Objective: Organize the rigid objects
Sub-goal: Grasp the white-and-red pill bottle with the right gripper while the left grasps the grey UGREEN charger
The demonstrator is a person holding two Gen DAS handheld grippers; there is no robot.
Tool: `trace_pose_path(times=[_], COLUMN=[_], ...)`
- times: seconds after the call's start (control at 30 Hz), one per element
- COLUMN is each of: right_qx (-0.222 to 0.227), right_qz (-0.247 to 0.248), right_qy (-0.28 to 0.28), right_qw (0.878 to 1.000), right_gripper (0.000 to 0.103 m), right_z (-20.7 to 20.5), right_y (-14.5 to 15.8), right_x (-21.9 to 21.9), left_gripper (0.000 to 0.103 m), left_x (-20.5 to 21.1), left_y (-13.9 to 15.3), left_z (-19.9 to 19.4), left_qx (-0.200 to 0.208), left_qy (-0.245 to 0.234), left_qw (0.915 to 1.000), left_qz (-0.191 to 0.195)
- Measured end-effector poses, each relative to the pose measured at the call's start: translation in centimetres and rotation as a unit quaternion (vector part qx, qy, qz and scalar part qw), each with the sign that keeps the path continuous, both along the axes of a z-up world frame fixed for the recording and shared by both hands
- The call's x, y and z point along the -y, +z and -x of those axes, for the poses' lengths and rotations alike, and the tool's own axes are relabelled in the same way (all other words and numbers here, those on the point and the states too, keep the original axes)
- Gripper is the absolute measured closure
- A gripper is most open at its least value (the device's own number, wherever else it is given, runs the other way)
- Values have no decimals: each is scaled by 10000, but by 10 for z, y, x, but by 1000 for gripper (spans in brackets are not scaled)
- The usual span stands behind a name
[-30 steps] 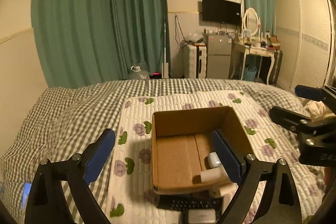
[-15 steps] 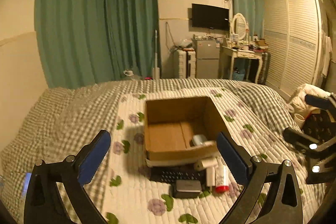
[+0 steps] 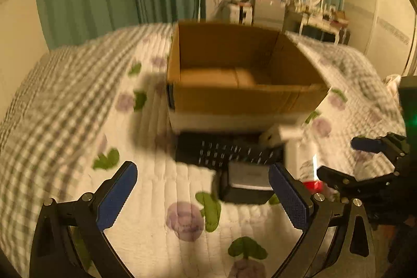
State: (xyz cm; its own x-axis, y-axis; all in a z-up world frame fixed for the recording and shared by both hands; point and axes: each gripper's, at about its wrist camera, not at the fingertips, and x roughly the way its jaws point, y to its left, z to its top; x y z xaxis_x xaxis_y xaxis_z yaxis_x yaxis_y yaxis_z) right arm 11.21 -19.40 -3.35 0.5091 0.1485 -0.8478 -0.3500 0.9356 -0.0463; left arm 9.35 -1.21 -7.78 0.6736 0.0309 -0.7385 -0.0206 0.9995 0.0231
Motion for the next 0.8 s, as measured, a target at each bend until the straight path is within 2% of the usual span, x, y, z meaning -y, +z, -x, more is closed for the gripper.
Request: trace_pose_path(times=[0.03,0.13,0.3,0.37,0.4,0.43,0.57,0.67,0.8], right_qx=[-240,-572,-815,-920,-1019,-1081,-799,-492,-520], right_qz=[29,4,-42,-129,-215,-256,-398,-616,-889], right_qy=[-33,-119,-128,-161,-171,-163,-153,-371,-460], right_qw=[9997,9983,9966,9955,9944,9937,9959,9962,9936], right_gripper=[20,34,36,47,61,65,67,67,67], right_z=[-7,-17,-34,-36,-37,-36,-24,-16,-13], right_y=[-12,-33,-55,-60,-62,-63,-51,-33,-27], right_x=[-2,-4,-6,-3,0,2,9,27,38], left_gripper=[0,0,0,0,0,0,0,0,0], left_x=[0,0,6,9,11,14,23,31,40], left_y=[-5,-16,-20,-22,-23,-25,-33,-39,-50], left_z=[-1,-6,-10,-10,-10,-8,-7,-10,-19], left_qx=[-71,-255,-334,-399,-435,-471,-580,-702,-877], left_qy=[1,22,20,-21,-56,-102,-164,-254,-305], left_qw=[10000,9996,9994,9992,9990,9988,9981,9972,9957], left_qz=[31,93,53,61,65,66,123,101,12])
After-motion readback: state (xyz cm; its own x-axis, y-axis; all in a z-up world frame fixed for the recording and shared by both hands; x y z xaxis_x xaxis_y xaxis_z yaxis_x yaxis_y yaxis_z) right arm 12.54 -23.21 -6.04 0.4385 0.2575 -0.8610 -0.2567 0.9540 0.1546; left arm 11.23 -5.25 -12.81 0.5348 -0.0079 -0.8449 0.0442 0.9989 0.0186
